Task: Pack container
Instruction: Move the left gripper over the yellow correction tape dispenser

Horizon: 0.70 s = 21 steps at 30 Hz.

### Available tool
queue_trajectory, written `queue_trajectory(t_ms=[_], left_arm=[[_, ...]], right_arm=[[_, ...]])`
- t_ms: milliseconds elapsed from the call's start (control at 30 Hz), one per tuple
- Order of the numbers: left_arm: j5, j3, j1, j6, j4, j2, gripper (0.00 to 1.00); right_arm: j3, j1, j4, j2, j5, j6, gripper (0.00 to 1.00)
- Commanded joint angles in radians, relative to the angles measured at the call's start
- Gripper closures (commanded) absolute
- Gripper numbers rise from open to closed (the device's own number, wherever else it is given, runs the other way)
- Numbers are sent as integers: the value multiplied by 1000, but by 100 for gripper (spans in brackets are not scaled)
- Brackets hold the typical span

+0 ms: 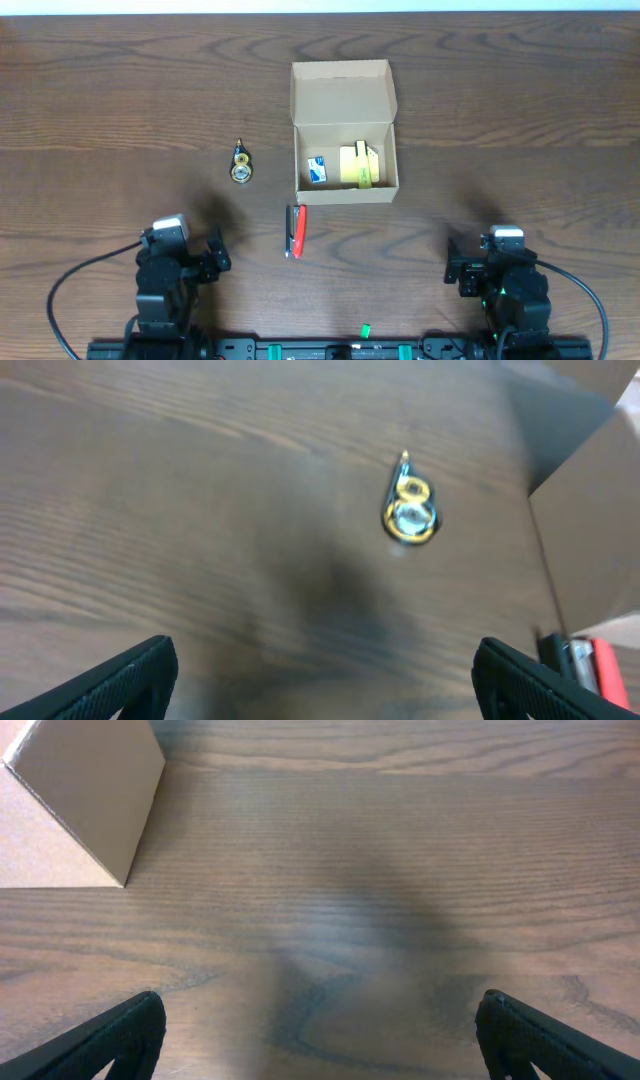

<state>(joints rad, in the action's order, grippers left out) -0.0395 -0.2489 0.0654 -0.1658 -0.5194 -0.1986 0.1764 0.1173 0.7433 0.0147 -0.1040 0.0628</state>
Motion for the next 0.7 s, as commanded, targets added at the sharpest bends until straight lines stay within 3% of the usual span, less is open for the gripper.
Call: queue_trajectory(t_ms=[0,300,667], left_arm=[[-32,-87,-6,-18,0,-100,5],[-11,-324,-6,-18,-2,-454,5],[37,-515,-6,-43,-3,-749,5]], right_arm=[[-13,-9,5,-10,7,-16,1],[-13,-9,5,-10,7,-16,1],[-13,-9,5,-10,7,-16,1]])
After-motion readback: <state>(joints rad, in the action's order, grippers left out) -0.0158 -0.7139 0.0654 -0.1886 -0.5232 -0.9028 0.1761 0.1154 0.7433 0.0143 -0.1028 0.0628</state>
